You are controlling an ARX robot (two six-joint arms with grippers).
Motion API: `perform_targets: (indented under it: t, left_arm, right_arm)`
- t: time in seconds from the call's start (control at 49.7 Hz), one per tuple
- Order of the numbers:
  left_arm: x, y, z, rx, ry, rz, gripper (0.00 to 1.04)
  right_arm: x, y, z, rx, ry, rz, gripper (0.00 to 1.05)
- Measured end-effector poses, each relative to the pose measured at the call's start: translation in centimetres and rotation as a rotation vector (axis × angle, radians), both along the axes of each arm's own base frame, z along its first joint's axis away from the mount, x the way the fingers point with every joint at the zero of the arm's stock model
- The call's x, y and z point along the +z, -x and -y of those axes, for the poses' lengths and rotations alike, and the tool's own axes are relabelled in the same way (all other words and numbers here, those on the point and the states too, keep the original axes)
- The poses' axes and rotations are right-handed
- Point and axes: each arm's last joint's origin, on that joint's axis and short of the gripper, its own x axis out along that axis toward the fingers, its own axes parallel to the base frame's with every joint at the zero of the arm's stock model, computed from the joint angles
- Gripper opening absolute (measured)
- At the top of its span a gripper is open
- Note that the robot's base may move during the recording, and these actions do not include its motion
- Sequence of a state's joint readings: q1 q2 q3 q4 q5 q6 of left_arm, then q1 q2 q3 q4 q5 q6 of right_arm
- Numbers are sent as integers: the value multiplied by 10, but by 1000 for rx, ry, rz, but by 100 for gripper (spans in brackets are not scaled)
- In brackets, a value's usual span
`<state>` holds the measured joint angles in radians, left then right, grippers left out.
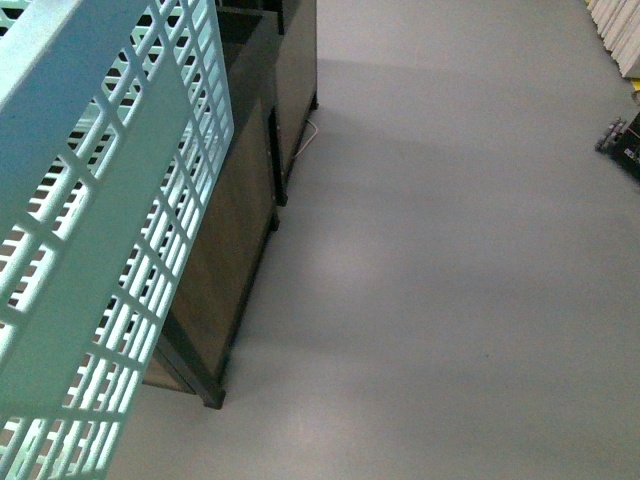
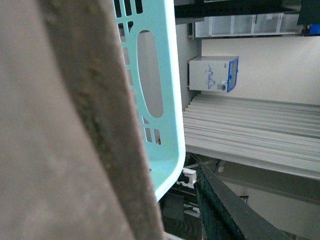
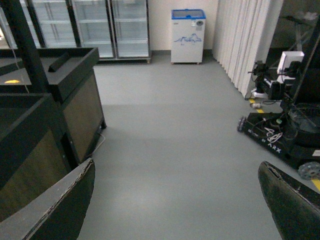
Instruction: Pick mango and avocado into basket
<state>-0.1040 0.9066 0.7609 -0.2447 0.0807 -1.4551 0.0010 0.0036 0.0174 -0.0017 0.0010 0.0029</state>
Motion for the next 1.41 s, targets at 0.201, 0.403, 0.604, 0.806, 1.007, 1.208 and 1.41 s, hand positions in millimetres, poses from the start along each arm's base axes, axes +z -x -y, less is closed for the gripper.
perform_targets:
  t: [0.201, 0.403, 0.604, 0.806, 1.007, 1.208, 1.41]
  left_arm:
    - [0, 0, 0, -2, 0, 0, 29]
    - [0, 0, 0, -1, -1, 1, 29]
    - [0, 0, 0, -1, 1, -1, 29]
    - [0, 0, 0, 1, -2, 1, 29]
    - [0, 0, 0, -1, 1, 0, 29]
    - [0, 0, 0, 0, -1, 1, 29]
    - [0, 0, 0, 0, -1, 1, 29]
  right_arm:
    - [0, 0, 0, 0, 0, 2, 96]
    - [0, 0, 0, 1, 0, 1, 96]
    - [0, 0, 0, 0, 0, 0, 96]
    - [0, 0, 0, 2, 0, 0, 96]
    - [0, 0, 0, -1, 0, 2, 96]
    - [0, 0, 0, -1, 0, 0, 96]
    - [0, 0, 0, 2, 0, 0, 96]
